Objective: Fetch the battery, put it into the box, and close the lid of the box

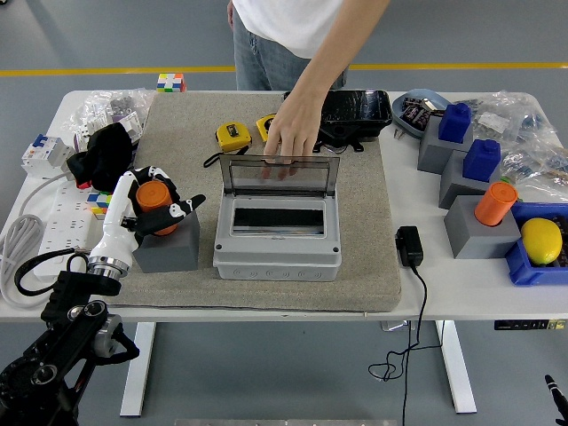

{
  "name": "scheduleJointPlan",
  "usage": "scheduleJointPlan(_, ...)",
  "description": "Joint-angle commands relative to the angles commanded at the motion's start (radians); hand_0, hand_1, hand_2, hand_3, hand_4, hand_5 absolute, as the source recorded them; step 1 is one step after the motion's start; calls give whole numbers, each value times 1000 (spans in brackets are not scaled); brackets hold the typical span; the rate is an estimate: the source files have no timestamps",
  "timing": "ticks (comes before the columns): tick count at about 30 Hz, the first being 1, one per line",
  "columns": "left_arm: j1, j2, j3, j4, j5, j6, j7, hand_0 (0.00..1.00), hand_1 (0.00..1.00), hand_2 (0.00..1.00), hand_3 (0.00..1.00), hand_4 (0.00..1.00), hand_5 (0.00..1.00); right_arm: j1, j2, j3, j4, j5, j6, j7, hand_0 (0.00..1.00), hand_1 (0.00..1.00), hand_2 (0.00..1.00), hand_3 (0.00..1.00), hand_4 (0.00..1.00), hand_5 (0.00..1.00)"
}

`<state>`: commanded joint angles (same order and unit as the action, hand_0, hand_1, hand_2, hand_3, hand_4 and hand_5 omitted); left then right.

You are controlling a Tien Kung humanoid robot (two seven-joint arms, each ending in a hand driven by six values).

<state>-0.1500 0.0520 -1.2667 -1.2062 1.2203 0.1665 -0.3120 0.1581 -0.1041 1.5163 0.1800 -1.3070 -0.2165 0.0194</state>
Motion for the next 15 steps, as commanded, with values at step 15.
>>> scheduleJointPlan(15, -29, 24, -7, -87, 165, 77, 43, 20, 2, 47, 47, 998, 42, 3, -4, -2, 0, 0, -1, -1, 877, 877, 833, 868, 998, 998)
